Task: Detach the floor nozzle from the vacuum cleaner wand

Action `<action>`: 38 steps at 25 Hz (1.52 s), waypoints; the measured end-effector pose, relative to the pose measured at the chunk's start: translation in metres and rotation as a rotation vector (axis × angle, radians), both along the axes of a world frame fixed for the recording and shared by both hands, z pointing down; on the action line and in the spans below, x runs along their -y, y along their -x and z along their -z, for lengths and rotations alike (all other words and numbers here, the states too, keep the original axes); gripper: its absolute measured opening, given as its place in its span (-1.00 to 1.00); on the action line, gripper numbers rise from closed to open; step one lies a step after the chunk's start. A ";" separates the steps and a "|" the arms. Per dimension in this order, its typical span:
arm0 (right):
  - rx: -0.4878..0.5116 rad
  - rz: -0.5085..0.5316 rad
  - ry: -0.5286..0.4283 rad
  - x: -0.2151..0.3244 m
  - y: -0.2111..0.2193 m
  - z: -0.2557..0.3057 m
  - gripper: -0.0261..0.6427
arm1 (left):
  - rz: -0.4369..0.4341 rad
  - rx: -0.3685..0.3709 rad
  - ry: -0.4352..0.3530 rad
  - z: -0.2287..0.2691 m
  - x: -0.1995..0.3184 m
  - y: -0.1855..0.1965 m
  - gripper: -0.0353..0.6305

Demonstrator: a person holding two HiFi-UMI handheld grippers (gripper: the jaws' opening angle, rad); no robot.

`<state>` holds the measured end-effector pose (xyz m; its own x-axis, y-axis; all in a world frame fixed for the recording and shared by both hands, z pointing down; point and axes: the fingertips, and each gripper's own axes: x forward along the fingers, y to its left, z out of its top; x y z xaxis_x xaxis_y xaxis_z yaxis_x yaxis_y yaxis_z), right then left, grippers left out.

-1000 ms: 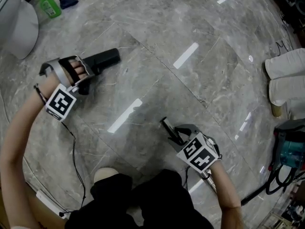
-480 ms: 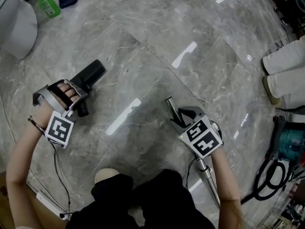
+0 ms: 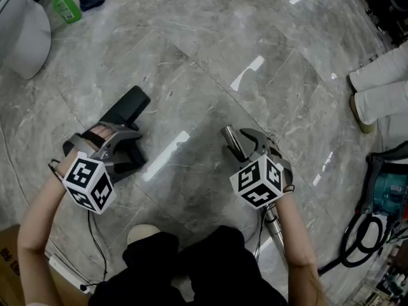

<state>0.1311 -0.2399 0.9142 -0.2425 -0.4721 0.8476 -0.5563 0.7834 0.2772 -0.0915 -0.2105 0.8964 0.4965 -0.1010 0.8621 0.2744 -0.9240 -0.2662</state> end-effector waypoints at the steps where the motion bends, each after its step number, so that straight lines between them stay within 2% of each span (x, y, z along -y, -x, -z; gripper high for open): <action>1: 0.083 -0.039 0.000 0.002 0.005 0.006 -0.32 | 0.060 -0.074 0.033 0.010 0.002 -0.009 0.08; 4: 0.318 -0.152 -0.013 0.005 0.021 0.025 -0.33 | 0.201 -0.247 0.096 0.029 0.008 -0.026 0.08; 8: 0.518 -0.220 -0.091 0.000 0.038 0.051 -0.33 | 0.361 -0.395 0.155 0.042 0.007 -0.035 0.07; 9: 0.559 -0.233 -0.106 -0.003 0.040 0.057 -0.33 | 0.406 -0.433 0.151 0.044 0.009 -0.035 -0.01; 11: 0.629 -0.270 -0.139 -0.007 0.038 0.068 -0.41 | 0.507 -0.523 0.118 0.051 0.016 -0.034 -0.41; 12: 0.661 -0.292 -0.160 -0.008 0.035 0.076 -0.67 | 0.559 -0.568 0.099 0.058 0.021 -0.033 -0.61; 13: 0.692 -0.316 -0.181 -0.007 0.030 0.086 -0.82 | 0.604 -0.607 0.083 0.069 0.026 -0.031 -0.78; 14: 0.724 -0.342 -0.199 -0.005 0.025 0.101 -0.87 | 0.640 -0.638 0.070 0.084 0.031 -0.029 -0.87; 18: 0.857 -0.484 -0.212 -0.003 0.003 0.197 -0.88 | 0.750 -0.714 0.046 0.179 0.040 -0.024 -0.87; 23: 0.866 -0.593 -0.163 -0.027 -0.009 0.321 -0.88 | 0.890 -0.806 0.082 0.312 0.030 -0.015 -0.87; 25: 0.858 -0.641 -0.170 -0.033 -0.009 0.353 -0.88 | 0.929 -0.843 0.061 0.354 0.028 -0.013 -0.87; 28: 0.856 -0.709 -0.209 -0.041 -0.004 0.398 -0.88 | 0.968 -0.846 0.028 0.399 0.019 -0.013 -0.87; 34: 0.763 -0.679 -0.251 -0.050 0.021 0.477 -0.88 | 0.994 -0.815 0.056 0.471 -0.002 -0.009 -0.87; 38: 0.747 -0.648 -0.249 -0.053 0.027 0.499 -0.88 | 0.977 -0.807 0.054 0.492 -0.009 -0.005 -0.87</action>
